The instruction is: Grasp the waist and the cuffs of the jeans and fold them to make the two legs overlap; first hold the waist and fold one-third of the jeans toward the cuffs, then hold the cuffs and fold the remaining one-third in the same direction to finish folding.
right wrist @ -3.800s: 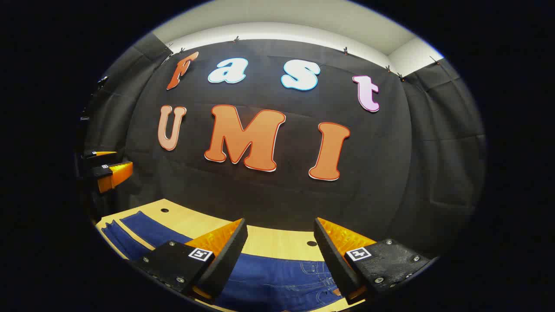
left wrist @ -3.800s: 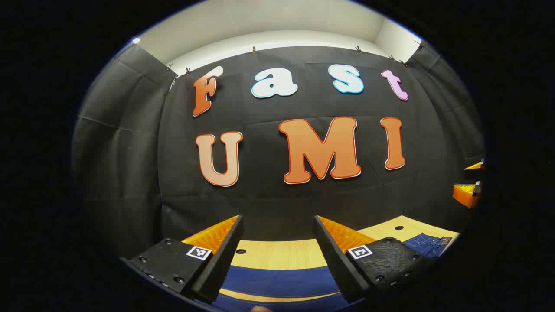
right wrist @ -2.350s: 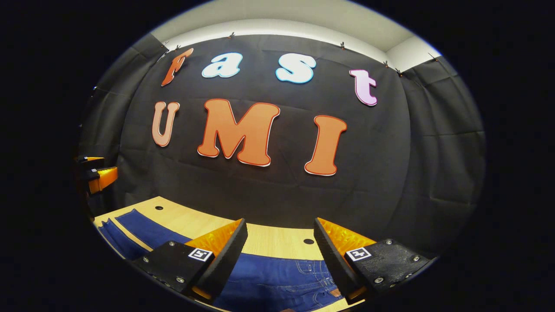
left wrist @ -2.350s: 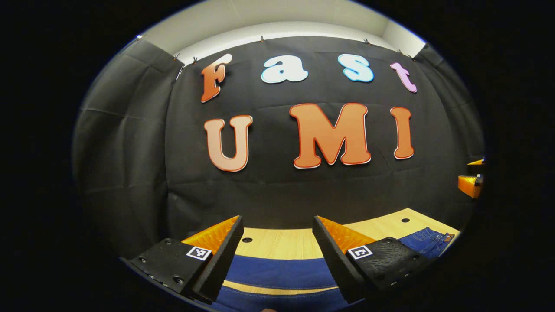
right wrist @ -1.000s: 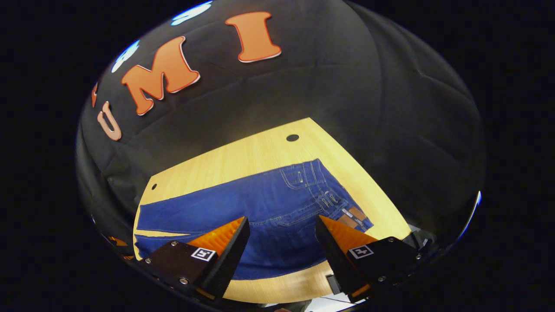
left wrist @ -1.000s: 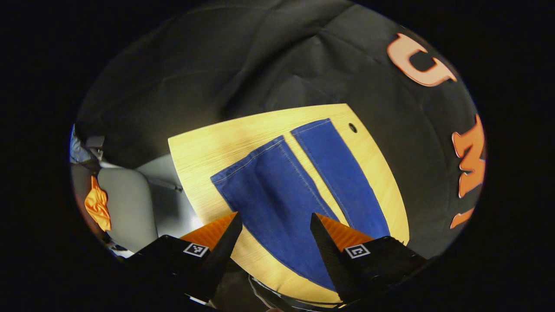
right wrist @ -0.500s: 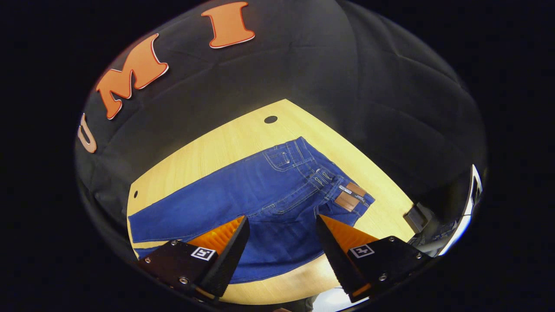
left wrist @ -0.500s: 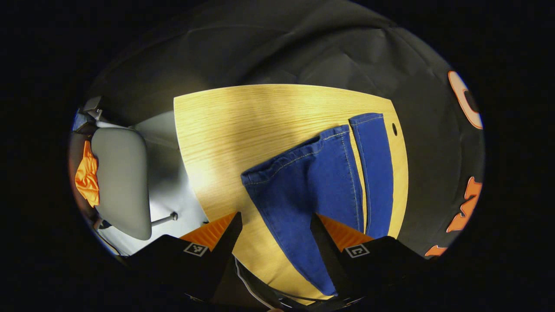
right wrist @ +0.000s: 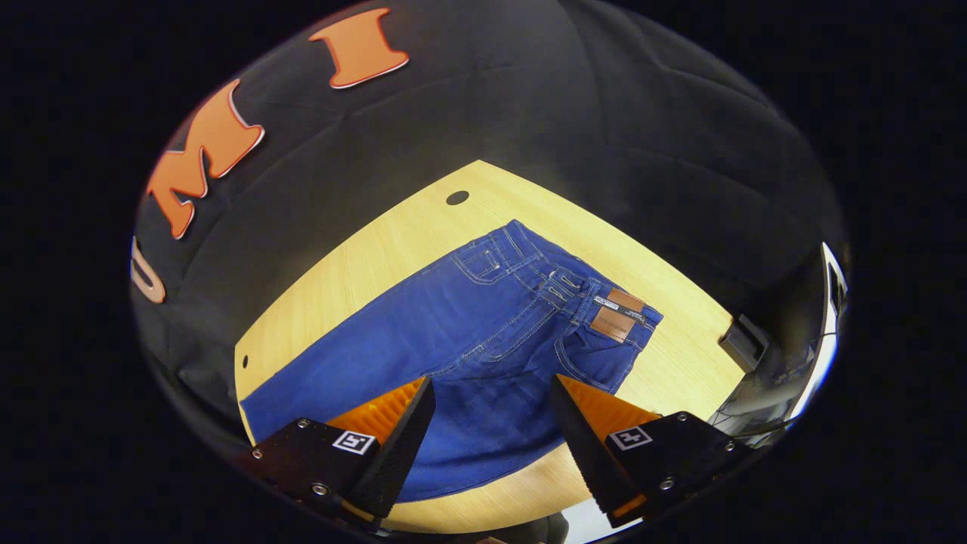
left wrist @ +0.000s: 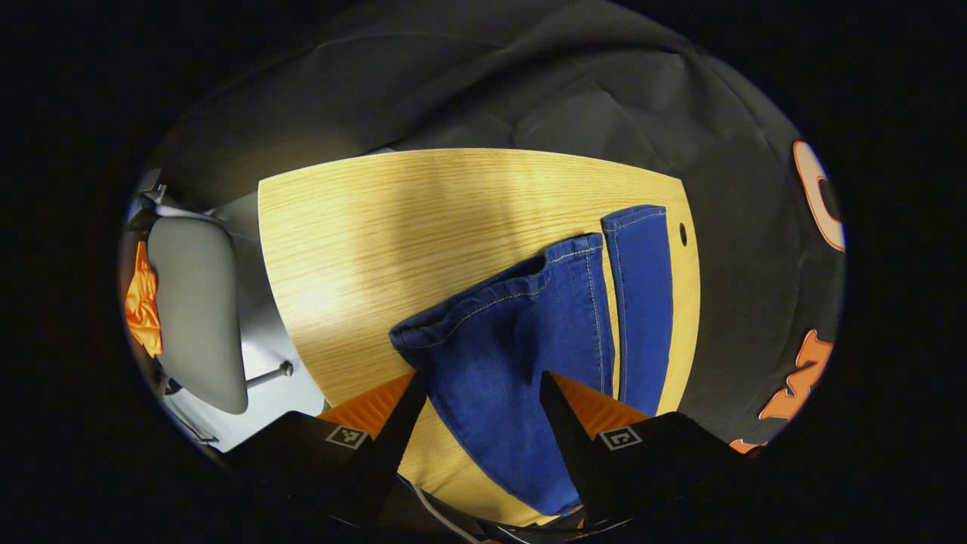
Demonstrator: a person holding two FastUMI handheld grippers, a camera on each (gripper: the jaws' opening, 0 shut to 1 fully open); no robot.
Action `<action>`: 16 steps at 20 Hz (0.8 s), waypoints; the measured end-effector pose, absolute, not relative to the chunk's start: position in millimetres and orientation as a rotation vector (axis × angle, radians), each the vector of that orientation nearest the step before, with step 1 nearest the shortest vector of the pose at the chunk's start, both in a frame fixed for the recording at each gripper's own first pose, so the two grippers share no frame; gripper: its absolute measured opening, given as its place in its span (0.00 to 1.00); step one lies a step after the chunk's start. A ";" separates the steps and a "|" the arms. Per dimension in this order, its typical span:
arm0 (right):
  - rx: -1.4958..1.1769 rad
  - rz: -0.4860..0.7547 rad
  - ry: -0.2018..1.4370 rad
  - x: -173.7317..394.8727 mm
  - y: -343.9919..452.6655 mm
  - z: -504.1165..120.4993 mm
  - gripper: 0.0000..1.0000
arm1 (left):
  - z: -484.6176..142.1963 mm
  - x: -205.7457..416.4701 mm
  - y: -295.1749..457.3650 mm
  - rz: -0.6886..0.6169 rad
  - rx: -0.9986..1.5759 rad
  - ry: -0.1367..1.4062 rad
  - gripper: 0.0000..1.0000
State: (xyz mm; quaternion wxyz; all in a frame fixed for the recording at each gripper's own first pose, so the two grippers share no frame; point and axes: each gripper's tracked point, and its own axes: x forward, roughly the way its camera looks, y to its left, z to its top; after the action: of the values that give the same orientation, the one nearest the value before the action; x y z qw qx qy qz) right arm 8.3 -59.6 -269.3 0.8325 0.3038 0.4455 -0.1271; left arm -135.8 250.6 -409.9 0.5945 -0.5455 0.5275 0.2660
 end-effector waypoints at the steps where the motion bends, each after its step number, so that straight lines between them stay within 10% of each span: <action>1: 0.655 -0.273 0.951 11.2 -64.5 -276.8 0.96 | -410.4 -129.1 251.2 0.621 -1.282 1.231 0.94; 5: 0.716 -0.286 0.951 13.6 -85.2 -287.4 0.97 | -414.1 -108.9 248.0 0.582 -1.360 1.100 0.90; 11: 0.802 -0.293 0.969 12.1 -107.1 -306.0 0.97 | -414.7 -90.7 241.8 0.510 -1.400 1.001 0.58; 14: 0.809 -0.299 0.989 10.3 -115.4 -316.3 0.97 | -420.2 -77.5 232.3 0.450 -1.363 1.015 0.63; 16: 0.814 -0.293 1.004 5.2 -120.0 -320.6 0.96 | -421.9 -74.9 231.4 0.453 -1.376 1.018 0.32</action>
State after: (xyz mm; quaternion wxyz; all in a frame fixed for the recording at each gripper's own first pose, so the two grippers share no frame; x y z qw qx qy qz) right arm 5.2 -120.0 -320.6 0.7883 0.3780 0.4660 -0.1361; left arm -74.9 231.4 -421.9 0.6331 -0.6018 0.4449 0.1980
